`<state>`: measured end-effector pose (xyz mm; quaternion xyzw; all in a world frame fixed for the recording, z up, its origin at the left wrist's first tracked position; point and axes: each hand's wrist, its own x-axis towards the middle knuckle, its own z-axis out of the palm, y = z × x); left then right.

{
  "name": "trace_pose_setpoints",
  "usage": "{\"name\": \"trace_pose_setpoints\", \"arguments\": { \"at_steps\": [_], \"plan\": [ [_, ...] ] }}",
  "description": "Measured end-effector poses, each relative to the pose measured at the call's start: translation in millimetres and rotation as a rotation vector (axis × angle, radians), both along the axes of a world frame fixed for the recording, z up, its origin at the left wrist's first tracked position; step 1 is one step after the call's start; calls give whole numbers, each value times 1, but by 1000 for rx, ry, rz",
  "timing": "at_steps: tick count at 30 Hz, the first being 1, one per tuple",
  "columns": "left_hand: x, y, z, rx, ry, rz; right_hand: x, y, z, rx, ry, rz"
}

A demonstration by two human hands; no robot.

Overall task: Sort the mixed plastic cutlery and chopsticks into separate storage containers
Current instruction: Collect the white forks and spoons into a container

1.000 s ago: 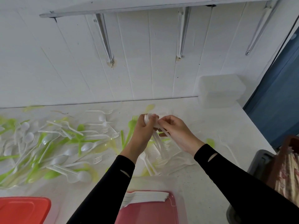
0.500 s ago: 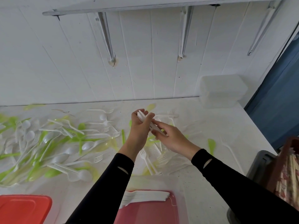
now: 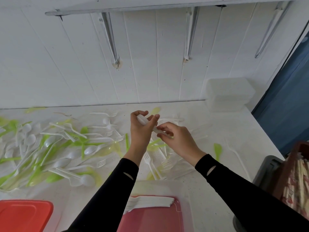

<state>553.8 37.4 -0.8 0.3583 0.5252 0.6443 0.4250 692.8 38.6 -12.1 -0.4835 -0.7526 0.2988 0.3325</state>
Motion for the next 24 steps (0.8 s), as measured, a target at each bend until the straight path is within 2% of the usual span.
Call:
{"name": "trace_pose_setpoints", "arguments": {
  "at_steps": [6, 11, 15, 17, 19, 21, 24],
  "plan": [
    [-3, -2, 9, -27, 201, -126, 5, -1, 9, -74, -21, -15],
    [-30, -31, 32, -115, 304, -326, 6, -4, 37, -114, -92, 56],
    [-71, -77, 35, -201, 316, -305, -3, -19, 69, -136, 39, 78],
    [-91, -101, 24, -253, 388, -270, -12, -37, 89, -161, 58, 219],
    [-107, -123, 12, -319, 453, -272, -21, -59, 104, -249, -36, 450],
    [-114, -142, 3, -359, 455, -283, -32, -81, 105, -281, -255, 658],
    [-105, -160, 0, -398, 418, -277, -49, -112, 76, -175, -589, 766]
  ]
}}
